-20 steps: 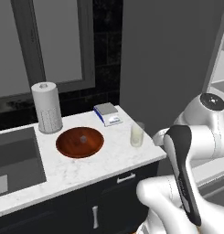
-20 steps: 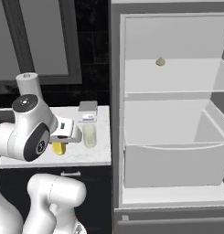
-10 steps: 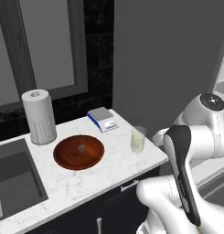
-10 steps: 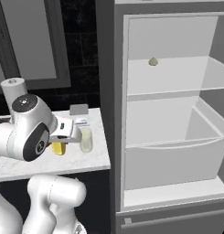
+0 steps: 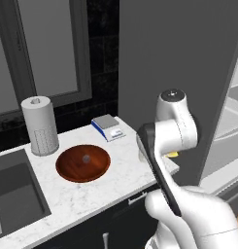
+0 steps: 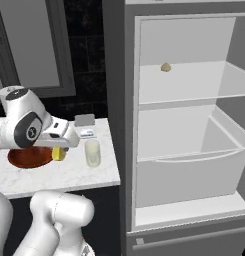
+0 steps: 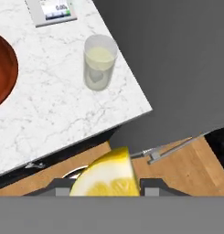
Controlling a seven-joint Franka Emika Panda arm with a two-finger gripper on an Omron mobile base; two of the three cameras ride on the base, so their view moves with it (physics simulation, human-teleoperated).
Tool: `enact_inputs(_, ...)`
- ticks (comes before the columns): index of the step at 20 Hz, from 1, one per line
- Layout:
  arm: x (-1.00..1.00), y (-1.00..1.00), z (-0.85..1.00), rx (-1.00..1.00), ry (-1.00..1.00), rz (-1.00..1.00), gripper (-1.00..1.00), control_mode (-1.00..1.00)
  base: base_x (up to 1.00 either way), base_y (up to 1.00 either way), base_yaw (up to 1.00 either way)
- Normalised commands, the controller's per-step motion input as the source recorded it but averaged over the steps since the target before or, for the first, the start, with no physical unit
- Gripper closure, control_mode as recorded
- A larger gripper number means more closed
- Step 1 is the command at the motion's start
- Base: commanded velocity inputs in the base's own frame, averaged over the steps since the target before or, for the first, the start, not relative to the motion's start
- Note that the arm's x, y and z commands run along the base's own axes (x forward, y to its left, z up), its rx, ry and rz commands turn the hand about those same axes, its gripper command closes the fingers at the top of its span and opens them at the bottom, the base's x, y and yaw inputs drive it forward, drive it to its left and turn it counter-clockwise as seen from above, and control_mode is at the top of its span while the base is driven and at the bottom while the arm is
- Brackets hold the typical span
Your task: Grab a lemon wedge from the fridge and one ice cube from the ice bowl, and put them in the glass of lemonade.
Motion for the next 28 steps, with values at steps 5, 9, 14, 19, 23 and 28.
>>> enact_inputs(5,0.67,-0.12,-0.42,0.03,-0.06,-0.01,1.00,-1.00,0.00,0.00,0.00)
enact_inputs(9,0.96,-0.29,-0.53,0.03,-0.11,0.00,1.00,-1.00,0.00,0.00,0.00)
enact_inputs(14,0.73,-0.03,-0.08,0.02,0.00,0.01,1.00,-1.00,0.00,0.00,0.00)
enact_inputs(19,0.59,-0.12,-0.51,0.10,0.00,0.08,1.00,-1.00,0.00,0.00,0.00)
enact_inputs(23,0.43,0.10,0.00,0.00,0.22,0.03,1.00,-1.00,0.00,0.00,0.00)
enact_inputs(28,0.42,0.01,0.00,0.00,0.13,0.00,1.00,-1.00,0.00,0.00,0.00)
